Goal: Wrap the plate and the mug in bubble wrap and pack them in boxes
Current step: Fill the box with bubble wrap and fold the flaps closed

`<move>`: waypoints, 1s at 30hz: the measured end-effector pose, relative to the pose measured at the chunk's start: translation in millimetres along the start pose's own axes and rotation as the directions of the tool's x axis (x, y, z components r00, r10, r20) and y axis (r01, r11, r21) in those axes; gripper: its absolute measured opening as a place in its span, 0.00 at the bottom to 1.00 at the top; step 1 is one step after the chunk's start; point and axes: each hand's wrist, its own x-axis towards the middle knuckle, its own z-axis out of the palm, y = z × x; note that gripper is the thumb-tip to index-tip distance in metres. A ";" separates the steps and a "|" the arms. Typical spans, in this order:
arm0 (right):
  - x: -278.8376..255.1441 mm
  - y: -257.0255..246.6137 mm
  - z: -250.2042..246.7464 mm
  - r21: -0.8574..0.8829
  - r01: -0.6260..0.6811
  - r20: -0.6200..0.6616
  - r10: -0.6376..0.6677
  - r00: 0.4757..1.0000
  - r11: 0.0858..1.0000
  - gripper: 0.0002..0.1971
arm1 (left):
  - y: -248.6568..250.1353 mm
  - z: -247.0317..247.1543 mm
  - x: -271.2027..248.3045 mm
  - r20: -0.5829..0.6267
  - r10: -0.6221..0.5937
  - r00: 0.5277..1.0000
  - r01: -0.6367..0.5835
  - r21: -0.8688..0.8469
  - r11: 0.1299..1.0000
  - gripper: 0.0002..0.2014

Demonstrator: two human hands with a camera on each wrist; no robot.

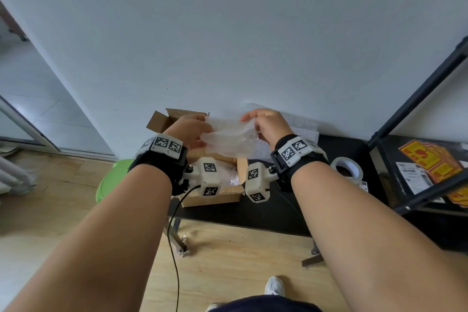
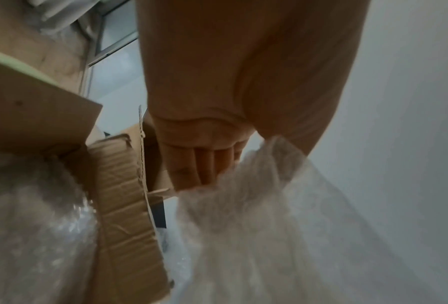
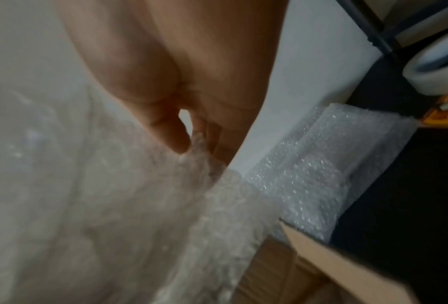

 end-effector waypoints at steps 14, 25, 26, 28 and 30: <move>-16.1 7.5 45.5 -0.020 -0.136 0.077 0.137 0.988 0.991 0.40 | -15.9 -32.6 -10.8 0.014 0.053 0.999 -0.055 0.267 0.962 0.13; 0.1 -4.1 35.3 0.139 -0.111 0.193 0.083 0.978 0.984 0.26 | -6.4 -28.4 -12.8 0.017 0.032 0.999 -0.034 0.154 0.987 0.10; 1.5 -4.8 34.4 0.154 -0.097 0.185 0.067 0.980 0.983 0.27 | -7.1 -26.4 -11.9 0.007 0.008 1.000 -0.008 0.125 0.992 0.10; 6.1 -5.2 34.5 0.176 -0.064 0.170 0.033 0.985 0.982 0.24 | -9.0 -20.7 -12.3 -0.034 -0.057 0.998 0.058 0.055 0.997 0.11; 8.7 -3.6 36.8 0.161 -0.019 0.168 -0.008 0.986 0.987 0.21 | -11.5 -15.0 -15.2 -0.078 -0.120 0.990 0.117 -0.046 0.992 0.12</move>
